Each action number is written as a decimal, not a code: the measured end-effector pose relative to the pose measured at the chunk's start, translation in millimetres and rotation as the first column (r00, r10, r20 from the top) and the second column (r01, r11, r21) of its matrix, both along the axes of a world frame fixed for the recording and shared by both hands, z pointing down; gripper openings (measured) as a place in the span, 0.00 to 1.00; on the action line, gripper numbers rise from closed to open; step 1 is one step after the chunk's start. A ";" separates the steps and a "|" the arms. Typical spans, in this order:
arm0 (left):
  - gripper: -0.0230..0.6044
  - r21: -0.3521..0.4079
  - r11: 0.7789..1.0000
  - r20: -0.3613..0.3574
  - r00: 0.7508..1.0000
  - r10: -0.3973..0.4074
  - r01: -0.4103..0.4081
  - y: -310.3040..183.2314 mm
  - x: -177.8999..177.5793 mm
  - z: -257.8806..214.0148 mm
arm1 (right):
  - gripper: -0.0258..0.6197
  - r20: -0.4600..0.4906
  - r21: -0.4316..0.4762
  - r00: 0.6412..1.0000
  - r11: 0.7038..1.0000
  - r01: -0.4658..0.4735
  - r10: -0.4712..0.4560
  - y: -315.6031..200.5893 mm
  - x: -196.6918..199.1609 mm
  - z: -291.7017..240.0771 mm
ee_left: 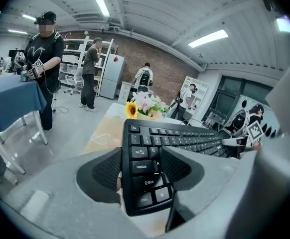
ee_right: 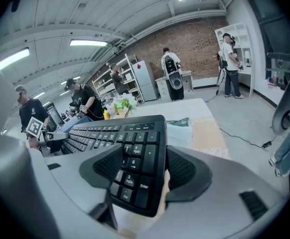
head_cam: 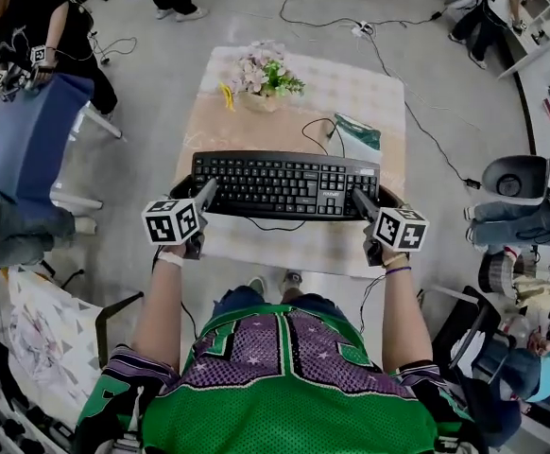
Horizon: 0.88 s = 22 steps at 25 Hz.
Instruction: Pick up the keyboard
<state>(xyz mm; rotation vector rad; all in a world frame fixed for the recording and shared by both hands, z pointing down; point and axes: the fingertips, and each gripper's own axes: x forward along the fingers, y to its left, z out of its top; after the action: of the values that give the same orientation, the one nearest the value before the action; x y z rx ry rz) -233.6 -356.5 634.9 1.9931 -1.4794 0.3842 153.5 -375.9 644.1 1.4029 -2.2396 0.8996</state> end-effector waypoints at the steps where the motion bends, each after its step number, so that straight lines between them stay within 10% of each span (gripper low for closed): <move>1: 0.44 0.014 1.000 0.000 1.000 0.002 -0.002 2.2 -1.3 -7.5 | 0.44 -0.001 0.014 1.000 1.000 -0.002 0.002 2.9 -1.3 -7.7; 22: 0.44 0.373 0.924 0.041 0.997 0.069 -0.079 37.9 -15.7 -193.2 | 0.45 0.029 0.343 0.996 0.935 -0.091 0.086 67.6 -16.7 -182.9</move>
<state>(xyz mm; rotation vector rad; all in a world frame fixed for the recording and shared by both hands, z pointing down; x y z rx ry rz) -249.3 -318.7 441.8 2.3552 -1.5911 0.1661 136.7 -308.2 461.3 1.6610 -2.4484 0.5593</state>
